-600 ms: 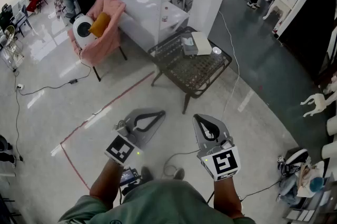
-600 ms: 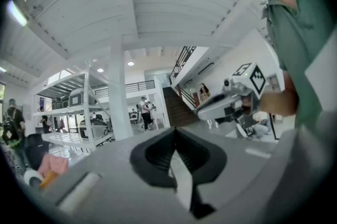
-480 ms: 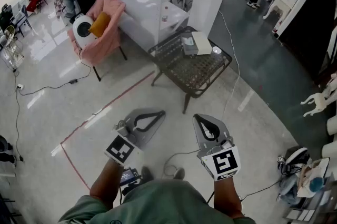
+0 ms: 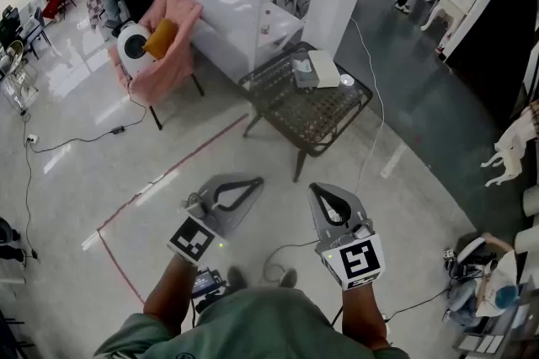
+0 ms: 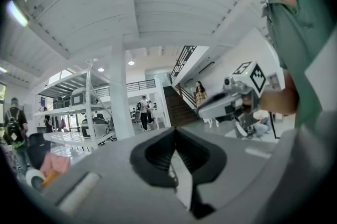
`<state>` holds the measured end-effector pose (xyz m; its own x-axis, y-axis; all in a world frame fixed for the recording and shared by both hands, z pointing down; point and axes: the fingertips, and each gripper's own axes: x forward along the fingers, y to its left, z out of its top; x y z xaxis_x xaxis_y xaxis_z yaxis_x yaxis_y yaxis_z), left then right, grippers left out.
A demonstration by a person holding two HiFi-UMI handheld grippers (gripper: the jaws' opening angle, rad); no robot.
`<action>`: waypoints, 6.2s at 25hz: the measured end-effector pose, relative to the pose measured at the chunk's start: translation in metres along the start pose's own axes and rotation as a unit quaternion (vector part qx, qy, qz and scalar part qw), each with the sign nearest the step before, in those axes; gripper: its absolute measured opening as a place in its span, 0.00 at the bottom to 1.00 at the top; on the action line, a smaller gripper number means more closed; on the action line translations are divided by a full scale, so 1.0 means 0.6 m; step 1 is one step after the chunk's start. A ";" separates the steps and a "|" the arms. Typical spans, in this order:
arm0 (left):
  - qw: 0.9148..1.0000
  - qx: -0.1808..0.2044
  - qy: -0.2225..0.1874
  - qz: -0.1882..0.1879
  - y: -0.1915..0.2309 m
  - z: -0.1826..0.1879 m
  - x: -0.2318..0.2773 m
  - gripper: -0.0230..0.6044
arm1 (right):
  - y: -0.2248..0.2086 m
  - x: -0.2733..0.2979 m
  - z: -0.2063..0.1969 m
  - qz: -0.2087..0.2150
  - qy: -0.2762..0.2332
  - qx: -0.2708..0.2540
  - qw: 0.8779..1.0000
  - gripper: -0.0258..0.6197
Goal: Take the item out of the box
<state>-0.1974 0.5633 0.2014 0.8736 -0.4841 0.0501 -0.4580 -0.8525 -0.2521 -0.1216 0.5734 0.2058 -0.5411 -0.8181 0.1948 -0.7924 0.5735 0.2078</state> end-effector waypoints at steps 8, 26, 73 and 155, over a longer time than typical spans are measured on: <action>1.000 0.003 0.009 -0.001 0.006 -0.002 -0.007 0.04 | -0.004 0.005 0.011 -0.013 -0.013 0.012 1.000 0.05; 1.000 0.002 0.007 0.001 0.036 -0.021 -0.049 0.04 | 0.032 0.040 0.014 -0.015 -0.012 0.016 1.000 0.05; 0.997 0.014 0.046 0.068 0.197 -0.037 0.410 0.04 | -0.458 0.173 -0.071 0.053 -0.046 0.024 0.997 0.05; 0.993 -0.093 0.037 -0.064 0.963 -0.390 1.093 0.04 | -1.092 0.982 -0.254 0.011 0.111 0.058 0.992 0.05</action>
<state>0.0721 -0.2930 0.3146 0.9151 -0.3769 0.1433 -0.3727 -0.9263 -0.0560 0.1218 -0.2782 0.3304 -0.4932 -0.7690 0.4066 -0.8152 0.5717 0.0924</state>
